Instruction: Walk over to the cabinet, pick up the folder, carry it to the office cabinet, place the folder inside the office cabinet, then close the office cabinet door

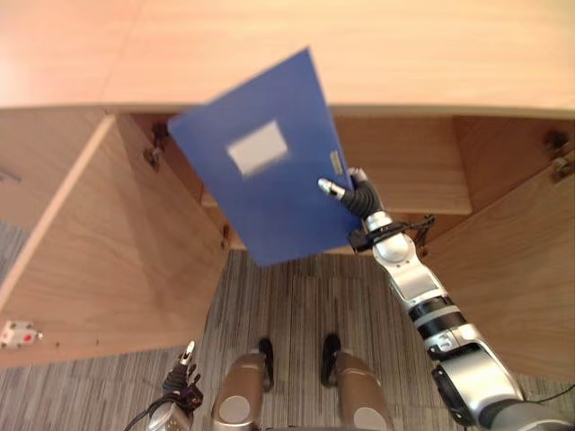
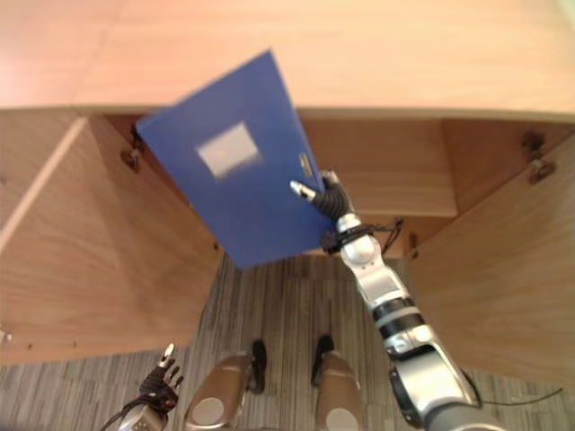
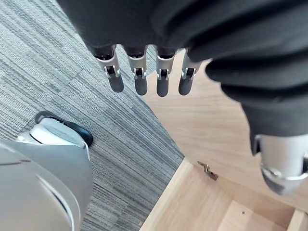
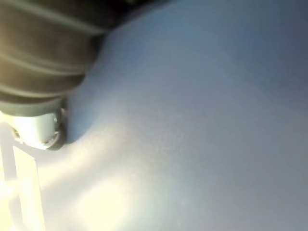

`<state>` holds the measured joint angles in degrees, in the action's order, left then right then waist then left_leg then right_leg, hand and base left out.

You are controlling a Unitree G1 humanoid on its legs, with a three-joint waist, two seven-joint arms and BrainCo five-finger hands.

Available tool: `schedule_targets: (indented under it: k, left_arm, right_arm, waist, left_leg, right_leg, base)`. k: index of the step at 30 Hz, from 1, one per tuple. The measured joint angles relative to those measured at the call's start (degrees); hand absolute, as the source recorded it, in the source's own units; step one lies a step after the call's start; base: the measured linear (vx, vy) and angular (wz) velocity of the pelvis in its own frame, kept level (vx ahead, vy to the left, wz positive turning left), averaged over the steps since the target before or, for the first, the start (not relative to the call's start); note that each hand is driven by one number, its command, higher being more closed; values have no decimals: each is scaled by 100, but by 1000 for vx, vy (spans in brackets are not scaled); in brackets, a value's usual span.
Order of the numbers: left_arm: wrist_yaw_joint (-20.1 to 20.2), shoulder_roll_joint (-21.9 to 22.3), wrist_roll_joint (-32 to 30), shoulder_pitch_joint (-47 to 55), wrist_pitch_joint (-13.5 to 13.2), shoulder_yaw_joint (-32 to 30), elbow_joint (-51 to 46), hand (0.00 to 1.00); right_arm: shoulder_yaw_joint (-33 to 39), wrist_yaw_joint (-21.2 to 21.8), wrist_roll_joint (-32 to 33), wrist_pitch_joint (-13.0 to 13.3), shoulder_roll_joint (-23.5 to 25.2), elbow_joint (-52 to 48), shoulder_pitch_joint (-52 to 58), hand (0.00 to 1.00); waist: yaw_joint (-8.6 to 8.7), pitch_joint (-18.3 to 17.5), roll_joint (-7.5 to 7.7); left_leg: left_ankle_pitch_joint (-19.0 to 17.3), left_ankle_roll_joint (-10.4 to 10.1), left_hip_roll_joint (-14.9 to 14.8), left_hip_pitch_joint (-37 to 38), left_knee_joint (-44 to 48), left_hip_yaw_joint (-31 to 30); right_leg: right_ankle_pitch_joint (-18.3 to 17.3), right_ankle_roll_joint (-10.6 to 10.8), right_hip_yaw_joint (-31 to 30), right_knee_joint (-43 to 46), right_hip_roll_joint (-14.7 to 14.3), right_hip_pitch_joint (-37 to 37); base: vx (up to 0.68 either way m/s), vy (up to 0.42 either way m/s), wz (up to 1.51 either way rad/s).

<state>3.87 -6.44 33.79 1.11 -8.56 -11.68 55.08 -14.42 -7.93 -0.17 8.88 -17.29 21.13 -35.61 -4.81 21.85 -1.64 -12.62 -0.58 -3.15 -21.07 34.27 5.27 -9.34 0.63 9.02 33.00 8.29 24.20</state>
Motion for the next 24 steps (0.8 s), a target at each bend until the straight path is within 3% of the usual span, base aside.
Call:
schedule_targets:
  k: [8,14,17,22,24]
  left_arm:
    - [-6,234,-4,-53,19,-31,-451,0]
    - [-35,234,-3,-281,24,-26,-521,0]
    - [-71,232,-5,-292,25,6,-608,0]
    - [-72,162,1,-293,22,158,-630,0]
    - [-68,141,69,-295,23,211,-628,0]
  right_arm:
    - [433,-183,8,-151,-70,-787,-626,100]
    - [441,-370,16,-131,-192,-1082,-777,100]
    - [438,-519,-644,-199,-275,-1085,-730,100]
    - [383,-706,-3149,-569,-771,-920,-388,100]
    - [337,-704,-3578,-668,-990,-752,-304,100]
  waist:
    - [-48,339,7]
    - [-36,410,16]
    - [-38,422,21]
    - [-82,429,29]
    - [-91,436,29]
  left_leg:
    - [-673,7,-97,-1633,1847,-184]
    - [-943,-23,-13,-2317,2767,-298]
    - [-1044,-17,6,-2475,3054,-318]
    - [-1060,-27,23,-2654,3139,-330]
    - [-1052,-22,23,-2703,3167,-340]
  right_leg:
    - [-606,-57,198,1814,368,1523]
    - [-1040,-58,170,2843,619,2187]
    - [-1183,-58,161,3155,701,2334]
    - [-1218,-58,214,3267,800,2461]
    - [-1223,-52,230,3283,813,2486]
  base:
    - [-121,4,9]
    - [-25,29,15]
    - [-5,39,9]
    - [0,23,12]
    - [34,26,7]
